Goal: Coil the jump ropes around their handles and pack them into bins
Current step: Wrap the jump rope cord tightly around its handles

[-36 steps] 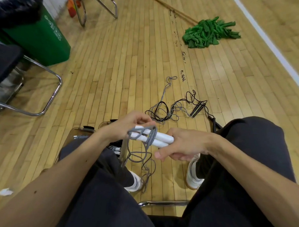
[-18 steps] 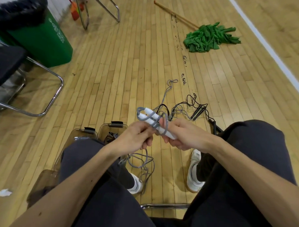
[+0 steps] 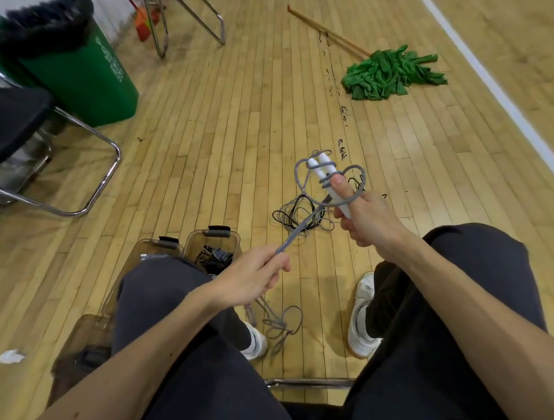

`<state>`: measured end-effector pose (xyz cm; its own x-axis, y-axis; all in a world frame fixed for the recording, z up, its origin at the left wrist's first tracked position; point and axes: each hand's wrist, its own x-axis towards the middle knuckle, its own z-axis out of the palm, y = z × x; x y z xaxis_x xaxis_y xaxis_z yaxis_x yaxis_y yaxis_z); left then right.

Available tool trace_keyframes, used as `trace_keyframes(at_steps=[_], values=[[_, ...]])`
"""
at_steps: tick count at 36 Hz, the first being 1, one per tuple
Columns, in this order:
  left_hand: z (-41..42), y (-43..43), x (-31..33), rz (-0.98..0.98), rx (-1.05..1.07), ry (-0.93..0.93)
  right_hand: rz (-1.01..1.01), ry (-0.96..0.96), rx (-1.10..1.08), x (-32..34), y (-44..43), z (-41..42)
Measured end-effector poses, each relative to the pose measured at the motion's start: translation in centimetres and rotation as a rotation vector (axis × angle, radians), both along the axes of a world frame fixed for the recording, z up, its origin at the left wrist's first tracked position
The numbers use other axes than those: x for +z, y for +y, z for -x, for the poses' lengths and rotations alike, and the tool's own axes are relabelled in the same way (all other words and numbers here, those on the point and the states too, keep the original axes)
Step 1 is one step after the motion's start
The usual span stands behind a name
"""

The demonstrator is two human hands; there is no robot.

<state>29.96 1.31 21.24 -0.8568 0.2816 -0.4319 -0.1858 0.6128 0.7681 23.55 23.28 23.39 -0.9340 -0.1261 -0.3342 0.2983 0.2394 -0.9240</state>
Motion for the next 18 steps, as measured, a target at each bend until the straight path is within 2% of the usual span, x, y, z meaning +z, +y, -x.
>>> trace_keyframes(at_steps=[5, 7, 13, 15, 18], values=[[-0.3, -1.3, -0.1, 0.038, 0.026, -0.045, -0.103, 0.045, 0.015, -0.9, 0.0, 0.0], [-0.3, -1.3, 0.6, 0.084, 0.003, -0.011, -0.156, 0.067, 0.018, -1.2, -0.2, 0.0], [0.1, 0.3, 5.6, 0.523, -0.233, 0.381, -0.446, 0.064, 0.096, -2.7, -0.4, 0.2], [0.6, 0.7, 7.2, 0.594, -0.289, 0.473, -0.523, 0.073, 0.169, -2.7, -0.7, -0.2], [1.6, 0.7, 9.0, 0.592, -0.357, 0.592, -0.592, 0.133, 0.261, -2.9, -1.3, -0.6]])
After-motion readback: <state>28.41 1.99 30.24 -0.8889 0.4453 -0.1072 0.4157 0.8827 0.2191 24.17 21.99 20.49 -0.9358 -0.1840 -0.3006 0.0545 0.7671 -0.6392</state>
